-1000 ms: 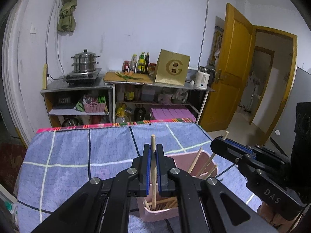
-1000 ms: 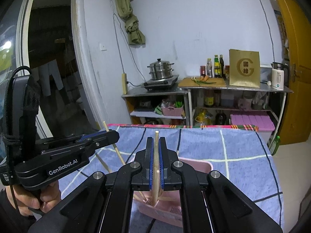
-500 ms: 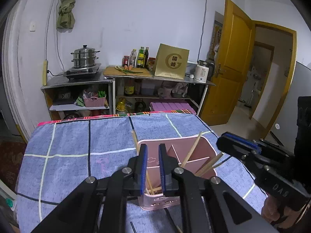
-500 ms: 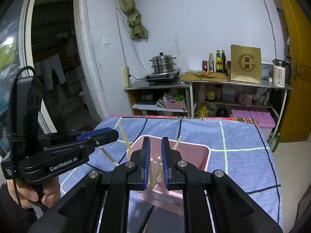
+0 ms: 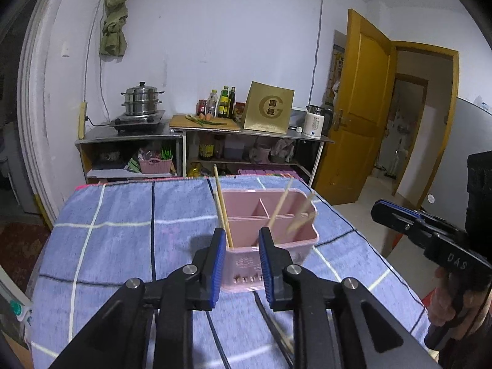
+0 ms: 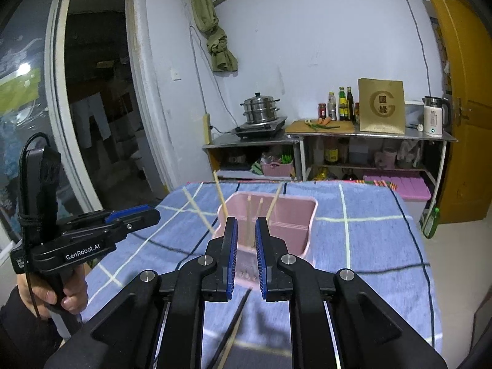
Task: Organize utensils
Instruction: 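Move both open tools back down to the chopsticks on the tablecloth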
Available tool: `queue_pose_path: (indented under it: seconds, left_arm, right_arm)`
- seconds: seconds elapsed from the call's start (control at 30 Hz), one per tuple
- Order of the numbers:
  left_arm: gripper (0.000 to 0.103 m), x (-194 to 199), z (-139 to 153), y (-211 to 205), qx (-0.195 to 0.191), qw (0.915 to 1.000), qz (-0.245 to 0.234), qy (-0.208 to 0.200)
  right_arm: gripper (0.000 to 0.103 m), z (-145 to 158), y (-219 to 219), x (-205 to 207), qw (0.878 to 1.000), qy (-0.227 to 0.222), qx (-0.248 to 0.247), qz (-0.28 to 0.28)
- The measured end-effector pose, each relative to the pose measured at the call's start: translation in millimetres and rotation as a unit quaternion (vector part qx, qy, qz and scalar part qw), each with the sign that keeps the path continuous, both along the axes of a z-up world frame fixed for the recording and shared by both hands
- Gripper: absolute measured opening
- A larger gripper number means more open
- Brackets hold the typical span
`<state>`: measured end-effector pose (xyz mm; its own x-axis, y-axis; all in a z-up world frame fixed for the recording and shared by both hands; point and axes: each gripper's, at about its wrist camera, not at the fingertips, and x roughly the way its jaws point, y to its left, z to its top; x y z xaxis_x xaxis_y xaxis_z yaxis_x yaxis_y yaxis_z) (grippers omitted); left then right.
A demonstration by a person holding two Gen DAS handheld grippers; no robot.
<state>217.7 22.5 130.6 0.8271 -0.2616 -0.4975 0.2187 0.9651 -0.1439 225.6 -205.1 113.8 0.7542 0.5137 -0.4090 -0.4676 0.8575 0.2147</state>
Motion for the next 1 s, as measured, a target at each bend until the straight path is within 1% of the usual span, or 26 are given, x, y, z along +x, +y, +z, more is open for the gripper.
queue_pose_path:
  seconds: [0.07, 0.23, 0.4, 0.53, 0.6, 0.8, 0.9, 1.0]
  left_arm:
    - [0.022, -11.9, -7.4, 0.1, 0.000, 1.0000, 0.000, 0.005]
    - [0.022, -41.5, -36.3, -3.4, 0.001, 0.9996, -0.005, 0.028]
    - [0.022, -58.6, -64.5, -4.8, -0.001, 0.9983, -0.005, 0.058]
    - [0.022, -67.2, -82.1, -5.2, -0.011, 0.9968, -0.008, 0.079]
    - [0.022, -69.4, -89.4, -9.6, -0.014, 0.9960, -0.014, 0.087]
    - [0.022, -68.8, -97.3, -29.7, -0.016, 0.9941, -0.035, 0.102]
    - [0.022, -66.5, -103.3, -42.0, -0.021, 0.9920, -0.050, 0.115]
    - [0.022, -61.8, -113.8, -54.3, -0.018, 0.9897, -0.057, 0.130]
  right_arm:
    - [0.012, -6.8, -2.7, -11.3, 1.000, 0.004, 0.000, 0.003]
    - [0.012, -24.1, -6.4, -31.3, 1.000, 0.022, 0.000, 0.007]
    - [0.012, -42.5, -9.6, -48.1, 0.999, 0.038, -0.009, 0.010]
    - [0.012, -57.4, -19.8, -54.3, 0.998, 0.056, -0.014, -0.002]
    - [0.012, -65.1, -25.0, -54.2, 0.997, 0.069, -0.018, -0.011]
    - [0.012, -80.6, -32.1, -54.9, 0.995, 0.090, -0.028, -0.022]
    - [0.012, -90.0, -34.7, -54.0, 0.994, 0.102, -0.035, -0.026]
    - [0.012, -103.1, -37.5, -48.7, 0.991, 0.122, -0.044, -0.031]
